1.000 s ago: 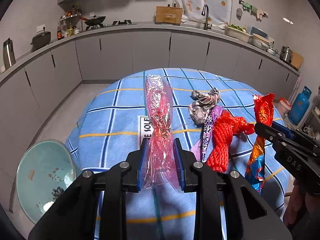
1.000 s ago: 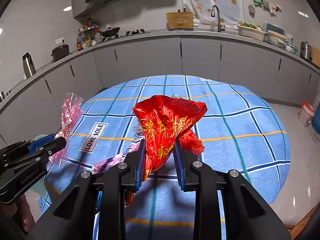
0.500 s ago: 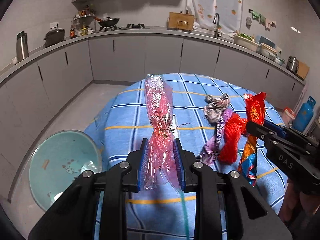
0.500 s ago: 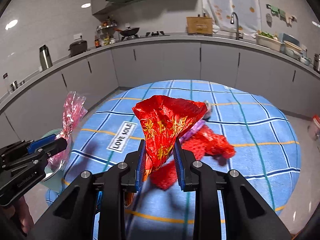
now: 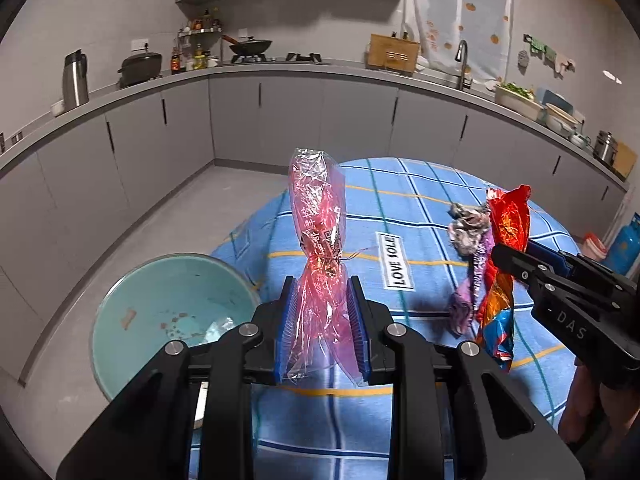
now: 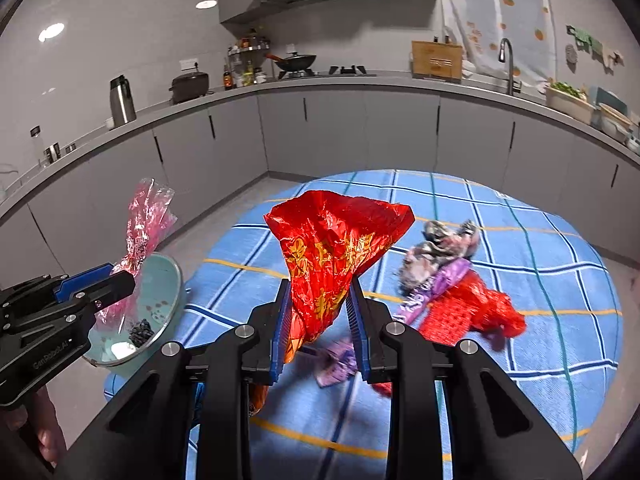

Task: Collect trash
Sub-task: 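Carry the pink bag and red foil wrapper over the teal bucket with both tools, then open both tools to drop the wrapper and pink bag into the bucket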

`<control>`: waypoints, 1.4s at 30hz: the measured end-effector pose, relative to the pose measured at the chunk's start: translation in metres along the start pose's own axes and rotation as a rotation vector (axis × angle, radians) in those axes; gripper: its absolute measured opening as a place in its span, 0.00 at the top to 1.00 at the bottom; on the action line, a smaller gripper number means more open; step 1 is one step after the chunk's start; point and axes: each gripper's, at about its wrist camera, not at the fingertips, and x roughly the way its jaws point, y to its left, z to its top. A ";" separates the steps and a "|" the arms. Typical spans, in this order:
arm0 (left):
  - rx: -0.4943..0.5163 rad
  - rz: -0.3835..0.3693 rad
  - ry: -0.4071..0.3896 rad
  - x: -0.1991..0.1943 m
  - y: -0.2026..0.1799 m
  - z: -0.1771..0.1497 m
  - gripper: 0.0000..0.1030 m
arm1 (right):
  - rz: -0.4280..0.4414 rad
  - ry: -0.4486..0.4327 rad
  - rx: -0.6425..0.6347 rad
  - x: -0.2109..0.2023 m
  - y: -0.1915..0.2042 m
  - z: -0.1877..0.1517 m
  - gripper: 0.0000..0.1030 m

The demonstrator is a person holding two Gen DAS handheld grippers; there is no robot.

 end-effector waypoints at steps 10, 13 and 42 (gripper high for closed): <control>-0.051 0.058 -0.015 -0.009 0.035 -0.001 0.74 | 0.055 -0.015 -0.050 0.006 0.031 0.013 0.73; -0.064 0.076 -0.019 -0.011 0.046 0.000 0.74 | 0.073 -0.020 -0.067 0.009 0.042 0.016 0.73; -0.209 0.238 -0.024 -0.023 0.137 -0.008 0.73 | 0.259 -0.007 -0.214 0.045 0.139 0.038 0.73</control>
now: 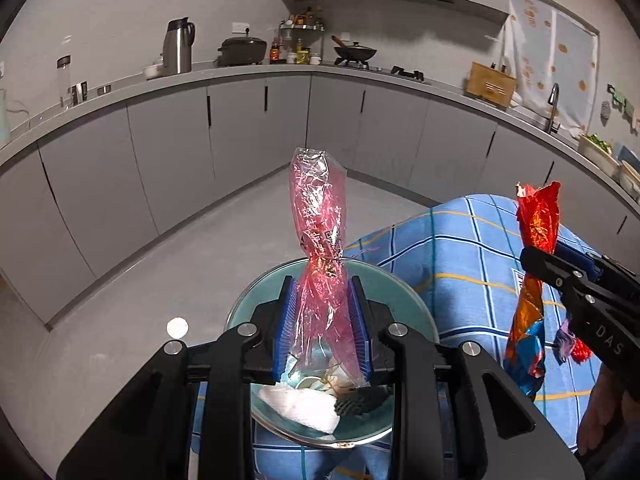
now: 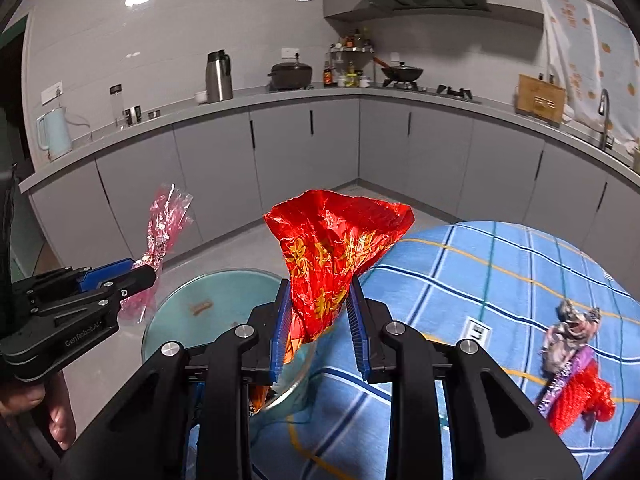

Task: Collect trash
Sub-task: 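Open both tools to drop the wrapper and pink bag into the bucket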

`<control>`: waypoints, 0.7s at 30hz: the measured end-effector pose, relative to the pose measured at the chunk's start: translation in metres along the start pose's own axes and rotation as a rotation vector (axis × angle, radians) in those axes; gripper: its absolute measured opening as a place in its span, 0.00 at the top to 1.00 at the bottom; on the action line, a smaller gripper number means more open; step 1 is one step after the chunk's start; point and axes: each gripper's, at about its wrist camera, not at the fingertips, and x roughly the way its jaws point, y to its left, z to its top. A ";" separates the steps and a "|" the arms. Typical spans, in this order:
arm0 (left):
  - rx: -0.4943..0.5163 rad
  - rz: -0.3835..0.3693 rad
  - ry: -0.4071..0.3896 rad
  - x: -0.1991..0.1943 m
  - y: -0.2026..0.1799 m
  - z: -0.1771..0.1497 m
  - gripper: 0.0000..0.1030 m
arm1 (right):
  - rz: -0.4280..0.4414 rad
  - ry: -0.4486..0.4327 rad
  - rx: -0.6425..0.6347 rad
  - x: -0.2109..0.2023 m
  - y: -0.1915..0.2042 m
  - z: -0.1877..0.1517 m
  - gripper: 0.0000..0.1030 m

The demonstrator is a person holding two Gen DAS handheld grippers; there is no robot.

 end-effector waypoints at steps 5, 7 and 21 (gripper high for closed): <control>-0.020 0.008 0.022 0.011 0.008 -0.004 0.73 | 0.030 0.018 -0.034 0.018 0.014 0.003 0.73; -0.021 0.010 0.028 0.015 0.010 -0.005 0.73 | 0.040 0.025 -0.046 0.024 0.018 0.004 0.73; -0.030 0.018 0.086 0.041 0.018 -0.015 0.69 | 0.091 0.077 -0.075 0.069 0.029 0.008 0.63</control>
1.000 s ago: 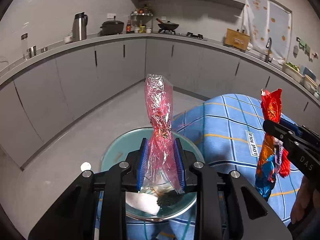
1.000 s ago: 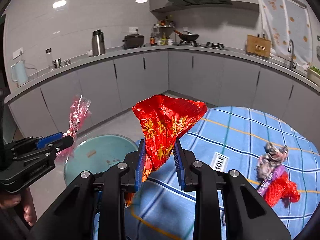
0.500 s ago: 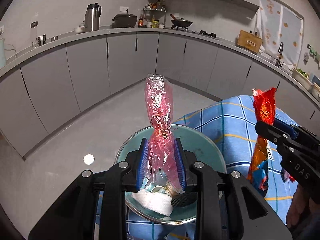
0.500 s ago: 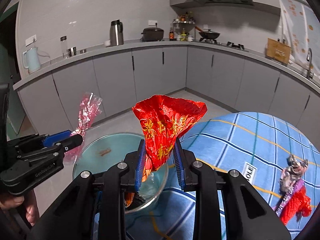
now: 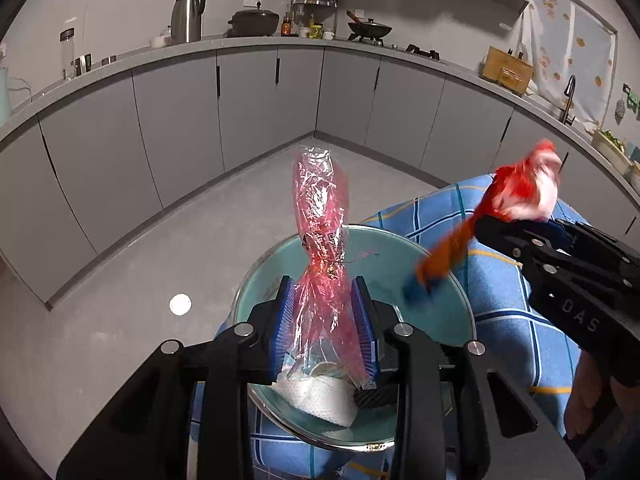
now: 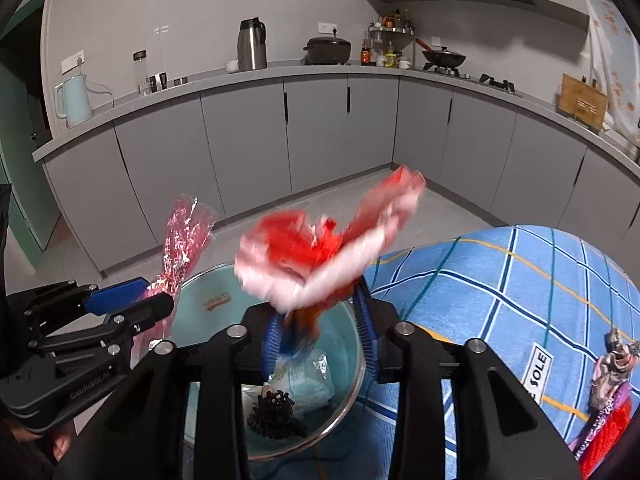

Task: Collect trash
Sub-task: 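Open both tools to drop the wrapper and pink bag into the bucket, then move both tools back over the remaining trash on the table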

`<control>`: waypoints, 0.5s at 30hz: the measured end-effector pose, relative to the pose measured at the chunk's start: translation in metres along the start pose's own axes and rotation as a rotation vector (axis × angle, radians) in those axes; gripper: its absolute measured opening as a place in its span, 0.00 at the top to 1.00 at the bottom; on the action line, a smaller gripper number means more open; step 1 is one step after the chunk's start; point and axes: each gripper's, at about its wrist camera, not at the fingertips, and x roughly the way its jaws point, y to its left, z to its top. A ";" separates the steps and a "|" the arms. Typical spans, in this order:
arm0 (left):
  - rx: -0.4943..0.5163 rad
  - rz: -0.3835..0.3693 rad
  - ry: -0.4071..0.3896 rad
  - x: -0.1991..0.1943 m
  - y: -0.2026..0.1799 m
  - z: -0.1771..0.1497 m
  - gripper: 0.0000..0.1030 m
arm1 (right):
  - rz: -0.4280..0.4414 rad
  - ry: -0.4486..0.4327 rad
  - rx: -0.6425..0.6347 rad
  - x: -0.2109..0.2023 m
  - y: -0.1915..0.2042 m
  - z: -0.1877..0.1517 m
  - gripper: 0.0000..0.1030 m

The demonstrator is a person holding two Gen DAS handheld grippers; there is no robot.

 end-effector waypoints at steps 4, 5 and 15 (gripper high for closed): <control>0.000 0.003 0.006 0.003 0.002 -0.002 0.59 | 0.012 0.006 0.018 0.003 -0.004 -0.001 0.59; 0.001 0.004 0.006 0.004 0.002 -0.002 0.55 | 0.020 0.009 0.024 0.003 -0.005 -0.001 0.54; -0.007 0.044 -0.007 -0.001 0.005 -0.006 0.30 | 0.034 -0.007 0.050 -0.008 -0.009 -0.003 0.47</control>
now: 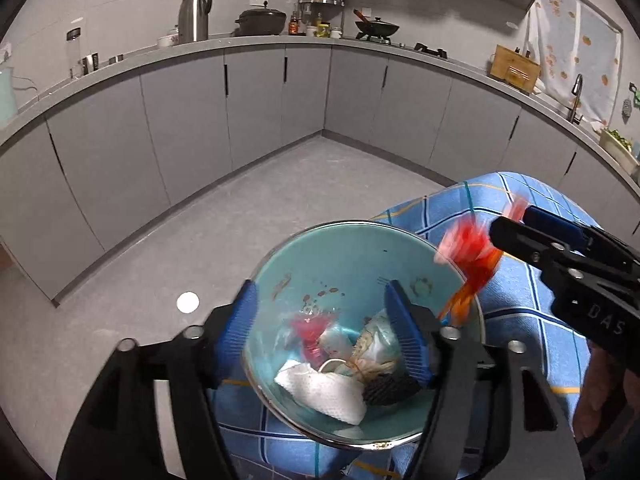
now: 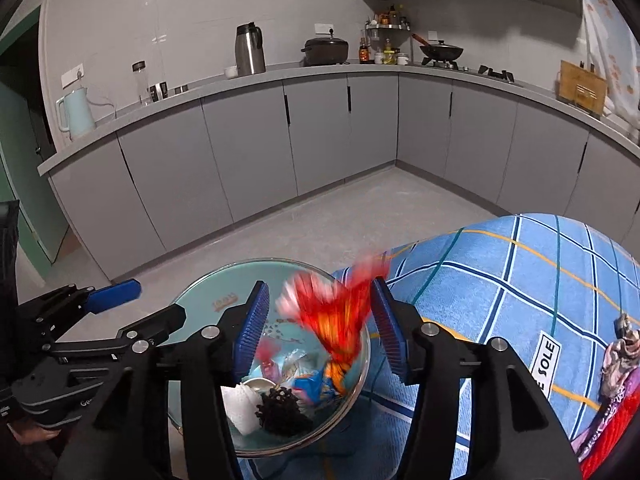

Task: Collect trash
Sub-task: 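Move both tools back over the remaining trash on the table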

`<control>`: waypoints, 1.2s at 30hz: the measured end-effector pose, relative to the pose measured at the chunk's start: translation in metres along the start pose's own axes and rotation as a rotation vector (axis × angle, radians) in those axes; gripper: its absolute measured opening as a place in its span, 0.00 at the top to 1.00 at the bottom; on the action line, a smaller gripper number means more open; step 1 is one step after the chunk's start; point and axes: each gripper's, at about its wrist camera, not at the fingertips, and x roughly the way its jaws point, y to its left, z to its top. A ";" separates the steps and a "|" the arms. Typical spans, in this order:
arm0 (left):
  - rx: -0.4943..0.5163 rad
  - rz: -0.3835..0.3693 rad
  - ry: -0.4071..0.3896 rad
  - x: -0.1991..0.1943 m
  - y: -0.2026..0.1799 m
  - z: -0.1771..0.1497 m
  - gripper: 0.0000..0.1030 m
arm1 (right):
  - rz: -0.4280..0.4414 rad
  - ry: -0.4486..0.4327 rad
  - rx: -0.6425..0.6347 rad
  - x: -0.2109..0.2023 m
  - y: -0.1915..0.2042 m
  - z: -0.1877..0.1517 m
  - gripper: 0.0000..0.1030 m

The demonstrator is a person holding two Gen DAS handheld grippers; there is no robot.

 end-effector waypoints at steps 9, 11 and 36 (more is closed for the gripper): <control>0.010 0.022 -0.033 -0.014 -0.003 0.000 0.22 | 0.017 -0.012 0.033 -0.016 -0.005 -0.005 0.39; 0.015 0.017 -0.035 -0.015 -0.007 0.000 0.20 | 0.014 -0.013 0.047 -0.023 -0.011 -0.009 0.39; 0.292 -0.213 -0.038 -0.024 -0.185 -0.006 0.15 | -0.311 -0.011 0.268 -0.139 -0.148 -0.100 0.38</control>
